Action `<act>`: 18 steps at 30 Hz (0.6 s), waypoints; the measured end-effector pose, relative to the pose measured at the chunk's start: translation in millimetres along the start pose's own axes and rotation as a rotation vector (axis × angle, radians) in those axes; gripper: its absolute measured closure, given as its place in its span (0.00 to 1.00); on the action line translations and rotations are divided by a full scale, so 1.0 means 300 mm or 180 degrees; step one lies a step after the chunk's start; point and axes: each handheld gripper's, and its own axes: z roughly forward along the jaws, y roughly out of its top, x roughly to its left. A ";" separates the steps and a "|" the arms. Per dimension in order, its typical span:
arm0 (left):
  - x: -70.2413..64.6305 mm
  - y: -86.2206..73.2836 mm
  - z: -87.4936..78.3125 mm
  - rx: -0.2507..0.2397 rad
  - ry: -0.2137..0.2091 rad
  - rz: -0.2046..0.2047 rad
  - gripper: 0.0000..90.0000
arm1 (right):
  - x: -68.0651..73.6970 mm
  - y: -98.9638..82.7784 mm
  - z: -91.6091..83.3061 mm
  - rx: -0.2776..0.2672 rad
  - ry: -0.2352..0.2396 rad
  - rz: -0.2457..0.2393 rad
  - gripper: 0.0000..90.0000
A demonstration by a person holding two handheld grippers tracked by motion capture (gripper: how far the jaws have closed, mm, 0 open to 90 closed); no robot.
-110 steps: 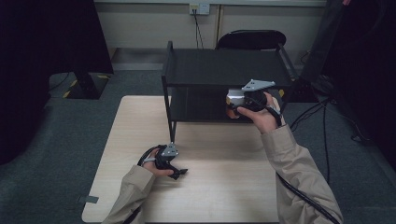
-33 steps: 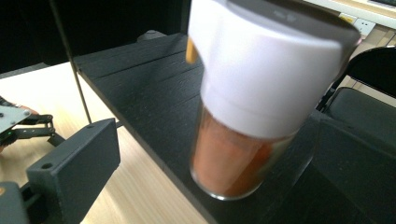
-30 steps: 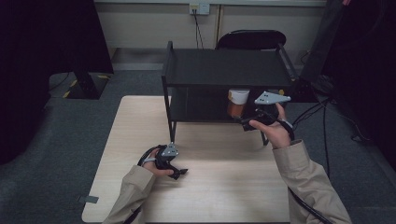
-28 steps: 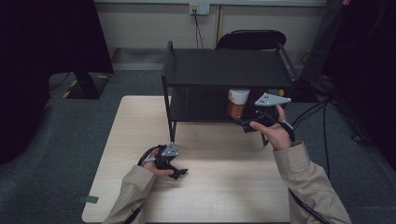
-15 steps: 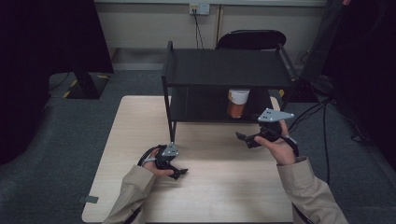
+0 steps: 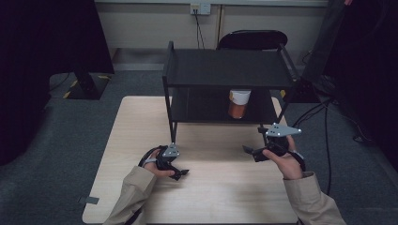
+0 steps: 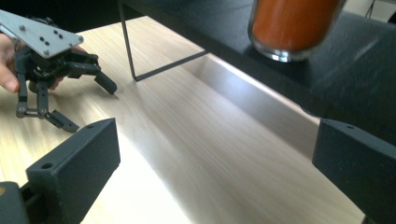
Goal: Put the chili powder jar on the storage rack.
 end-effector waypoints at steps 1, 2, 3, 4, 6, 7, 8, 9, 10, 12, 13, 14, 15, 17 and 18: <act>0.000 0.000 0.000 0.0000 0.0000 0.0001 0.00 | -0.001 -0.009 -0.001 0.0003 0.0013 0.0009 0.00; 0.000 0.000 0.000 0.0000 0.0001 -0.0001 0.00 | -0.002 -0.017 -0.002 0.0013 0.0031 0.0009 0.00; -0.001 0.000 0.000 0.0000 0.0003 -0.0003 0.00 | 0.000 -0.027 -0.004 0.0012 0.0033 0.0021 0.00; -0.001 0.000 0.000 0.0005 0.0003 -0.0003 0.00 | 0.002 -0.036 -0.005 0.0012 0.0030 0.0033 0.00; -0.002 0.001 0.000 0.0005 0.0006 -0.0006 0.00 | 0.008 -0.054 -0.007 0.0005 0.0024 0.0044 0.00; -0.001 0.001 0.000 0.0005 0.0005 -0.0005 0.00 | 0.010 -0.062 -0.008 0.0008 0.0024 0.0048 0.00; -0.001 0.000 0.000 0.0005 0.0004 -0.0004 0.00 | 0.011 -0.070 -0.007 0.0013 0.0031 0.0051 0.00; -0.001 0.000 0.000 0.0005 0.0005 -0.0003 0.00 | 0.012 -0.078 -0.006 0.0017 0.0041 0.0059 0.00; -0.001 0.000 0.000 0.0005 0.0005 -0.0004 0.00 | 0.014 -0.087 -0.005 0.0025 0.0048 0.0071 0.00; -0.001 0.000 0.000 0.0004 0.0005 -0.0004 0.00 | 0.021 -0.104 -0.005 0.0053 0.0050 0.0077 0.00; -0.001 0.000 0.000 0.0003 0.0005 -0.0004 0.00 | 0.024 -0.113 -0.004 0.0069 0.0047 0.0078 0.00; -0.001 0.000 0.000 0.0002 0.0005 -0.0005 0.00 | 0.026 -0.124 -0.004 0.0073 0.0052 0.0092 0.00; -0.001 0.000 0.000 0.0003 0.0004 -0.0004 0.00 | 0.028 -0.136 -0.003 0.0076 0.0057 0.0113 0.00; -0.002 0.000 0.001 0.0001 0.0008 -0.0010 0.00 | 0.032 -0.142 0.003 0.0166 0.0053 0.0116 0.00; -0.002 0.000 0.001 0.0002 0.0008 -0.0009 0.00 | 0.031 -0.149 0.003 0.0173 0.0072 0.0117 0.00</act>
